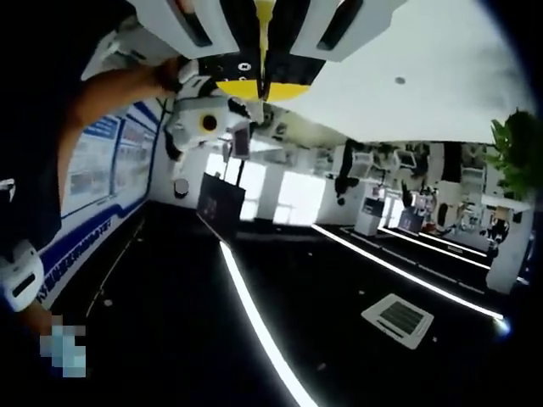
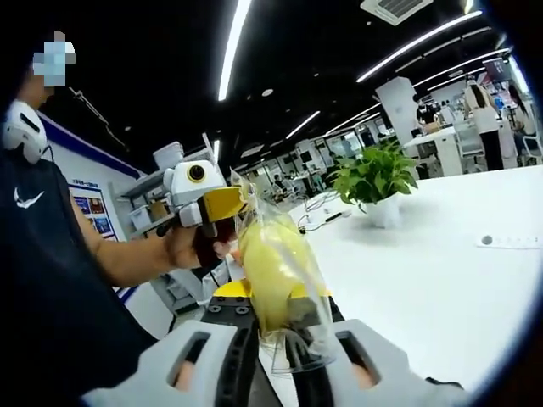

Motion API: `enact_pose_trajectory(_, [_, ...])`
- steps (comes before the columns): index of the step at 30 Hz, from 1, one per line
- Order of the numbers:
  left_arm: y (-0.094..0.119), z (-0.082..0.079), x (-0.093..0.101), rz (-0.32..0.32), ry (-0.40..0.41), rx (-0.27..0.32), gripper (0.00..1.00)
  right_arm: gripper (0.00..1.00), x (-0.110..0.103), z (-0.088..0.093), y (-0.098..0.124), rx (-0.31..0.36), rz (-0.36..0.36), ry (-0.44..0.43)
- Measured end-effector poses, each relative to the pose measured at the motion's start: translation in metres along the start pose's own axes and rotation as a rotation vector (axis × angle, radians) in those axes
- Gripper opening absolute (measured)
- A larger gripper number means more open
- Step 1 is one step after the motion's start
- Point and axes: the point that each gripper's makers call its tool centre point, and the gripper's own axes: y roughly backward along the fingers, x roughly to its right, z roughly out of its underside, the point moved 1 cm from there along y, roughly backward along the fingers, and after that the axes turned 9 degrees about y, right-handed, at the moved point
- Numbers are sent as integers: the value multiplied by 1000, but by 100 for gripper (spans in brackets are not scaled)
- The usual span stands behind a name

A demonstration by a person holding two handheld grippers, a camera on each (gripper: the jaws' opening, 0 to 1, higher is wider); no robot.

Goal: Compare the silicone blocks by pressing each to a similar depth, holding the contact briefly, and releasing to observe deformation and rebound differences across the visible hardness samples.

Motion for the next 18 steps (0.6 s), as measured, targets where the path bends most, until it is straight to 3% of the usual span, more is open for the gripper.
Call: enact_pose_trajectory(18, [-4, 16, -3, -27, -24, -58, 0, 7, -3, 15, 3, -3, -13, -54])
